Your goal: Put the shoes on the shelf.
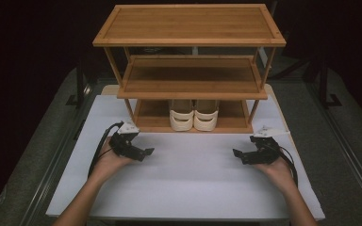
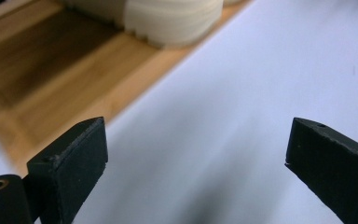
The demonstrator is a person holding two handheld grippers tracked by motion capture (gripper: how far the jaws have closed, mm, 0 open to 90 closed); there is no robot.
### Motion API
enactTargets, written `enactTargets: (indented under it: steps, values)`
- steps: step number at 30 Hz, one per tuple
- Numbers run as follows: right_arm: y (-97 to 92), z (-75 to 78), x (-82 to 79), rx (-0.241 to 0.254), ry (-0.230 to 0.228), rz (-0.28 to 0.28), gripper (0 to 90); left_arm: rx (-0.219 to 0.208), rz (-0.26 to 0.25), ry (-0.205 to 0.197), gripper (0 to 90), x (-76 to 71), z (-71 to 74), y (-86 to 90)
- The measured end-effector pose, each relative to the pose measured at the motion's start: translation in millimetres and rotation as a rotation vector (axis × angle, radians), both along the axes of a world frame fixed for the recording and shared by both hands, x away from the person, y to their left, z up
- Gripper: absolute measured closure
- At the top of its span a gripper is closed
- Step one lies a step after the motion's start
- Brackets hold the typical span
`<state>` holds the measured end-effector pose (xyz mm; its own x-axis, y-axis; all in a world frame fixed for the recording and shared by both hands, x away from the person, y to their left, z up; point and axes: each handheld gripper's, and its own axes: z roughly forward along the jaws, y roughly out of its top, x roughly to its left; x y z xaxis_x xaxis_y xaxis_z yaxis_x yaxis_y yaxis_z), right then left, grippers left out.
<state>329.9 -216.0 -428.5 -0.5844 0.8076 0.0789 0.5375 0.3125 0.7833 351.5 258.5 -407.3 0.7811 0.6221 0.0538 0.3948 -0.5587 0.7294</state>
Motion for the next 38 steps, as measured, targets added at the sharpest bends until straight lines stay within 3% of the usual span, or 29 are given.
enactTargets:
  steps: [8,12,17,21,24,27,31,38]
  values:
    - [-21.7,-9.3,-41.1,-0.019,0.019,-0.033,9.3,-0.002,0.062,0.006,5.1,-36.4,-5.6,44.0]
    - [-31.4,-12.0,-57.6,-0.05,0.036,-0.05,9.3,-0.003,0.085,0.026,5.0,-51.6,-10.1,61.8]
    - [-42.8,-15.7,-72.4,-0.081,0.058,-0.079,9.3,0.032,0.119,0.044,5.0,-68.1,-17.9,80.3]
    - [-49.2,-21.0,-79.2,-0.113,0.079,-0.093,9.2,0.06,0.144,0.053,4.9,-76.2,-24.1,91.1]
    - [-51.3,-25.3,-81.6,-0.127,0.097,-0.099,8.9,0.056,0.159,0.077,1.1,-80.0,-30.6,97.2]
    - [-51.5,-27.3,-83.0,-0.12,0.087,-0.101,8.5,0.055,0.165,0.086,1.0,-82.6,-38.3,100.3]
    - [-51.8,-28.6,-84.2,-0.119,0.073,-0.099,8.5,0.018,0.167,0.064,0.0,-84.9,-42.3,103.7]
    - [-52.3,-29.1,-84.6,-0.117,0.07,-0.098,8.5,0.02,0.165,0.06,0.0,-85.7,-42.7,103.9]
